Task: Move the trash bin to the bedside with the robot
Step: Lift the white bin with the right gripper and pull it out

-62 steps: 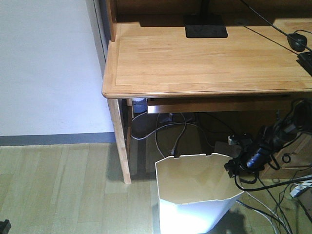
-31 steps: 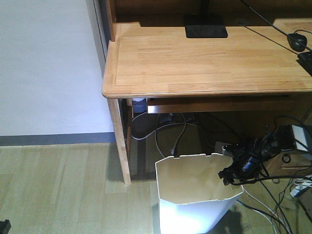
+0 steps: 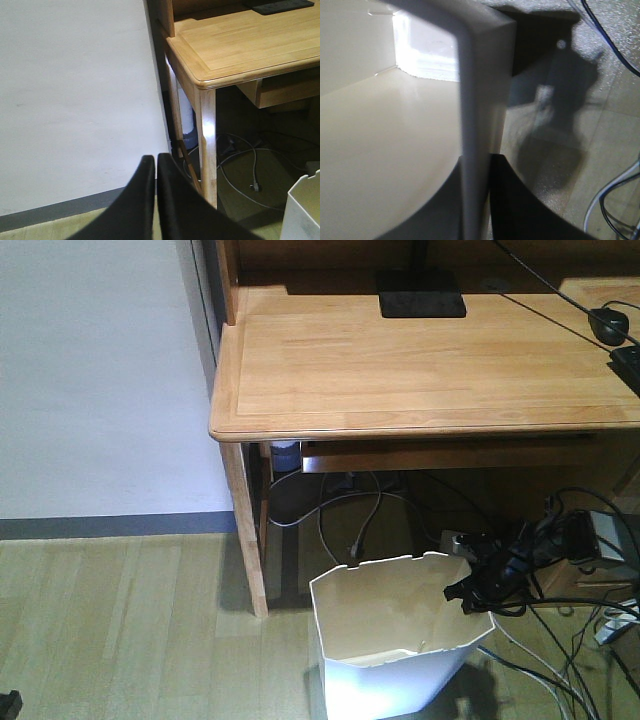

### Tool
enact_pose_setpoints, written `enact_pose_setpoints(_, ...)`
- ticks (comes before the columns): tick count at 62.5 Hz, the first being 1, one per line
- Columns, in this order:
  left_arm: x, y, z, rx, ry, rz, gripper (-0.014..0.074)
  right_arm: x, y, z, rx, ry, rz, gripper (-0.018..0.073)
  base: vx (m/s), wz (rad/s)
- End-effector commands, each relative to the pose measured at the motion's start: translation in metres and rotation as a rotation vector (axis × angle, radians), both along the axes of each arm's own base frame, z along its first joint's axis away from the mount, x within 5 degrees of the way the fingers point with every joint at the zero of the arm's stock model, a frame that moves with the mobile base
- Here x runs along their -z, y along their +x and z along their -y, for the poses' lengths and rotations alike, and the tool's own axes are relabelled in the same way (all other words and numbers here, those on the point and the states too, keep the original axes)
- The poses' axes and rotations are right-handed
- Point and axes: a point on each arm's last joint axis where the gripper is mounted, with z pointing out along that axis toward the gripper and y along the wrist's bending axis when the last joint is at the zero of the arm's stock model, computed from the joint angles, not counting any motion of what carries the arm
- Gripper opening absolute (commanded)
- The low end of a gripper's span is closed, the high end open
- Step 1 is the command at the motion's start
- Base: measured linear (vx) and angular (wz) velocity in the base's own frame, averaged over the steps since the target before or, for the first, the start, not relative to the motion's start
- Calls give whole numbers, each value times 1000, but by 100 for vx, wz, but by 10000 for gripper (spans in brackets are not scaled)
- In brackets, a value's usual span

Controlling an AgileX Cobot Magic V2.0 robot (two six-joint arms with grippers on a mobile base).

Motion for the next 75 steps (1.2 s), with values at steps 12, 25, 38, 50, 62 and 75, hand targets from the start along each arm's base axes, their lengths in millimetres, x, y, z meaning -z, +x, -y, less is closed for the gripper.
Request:
enact_pose_setpoints(12,-1,1,0,-1,-9,71,-7,-73,37,-20,-4,276,17,-3,0,-1)
enact_pose_setpoints(25,-1,1,0,-1,-9,71,-7,-101,40,-21,-38,324,-22,-3,0,-2)
enact_pose_setpoints(38,-1,1,0,-1,-9,71,-7,-134,24,-2,62,227,77,-1,0,0)
enact_pose_setpoints(50,-1,1,0,-1,-9,71,-7,-176,-1,0,37,243,152,-2,0,0)
enact_pose_setpoints(62,-1,1,0,-1,-9,71,-7,-212,-24,-5,33,243,164,-2,0,0)
enact_pose_setpoints(75,-1,1,0,-1,-9,71,-7,-235,-51,-8,30,210,168,-2,0,0)
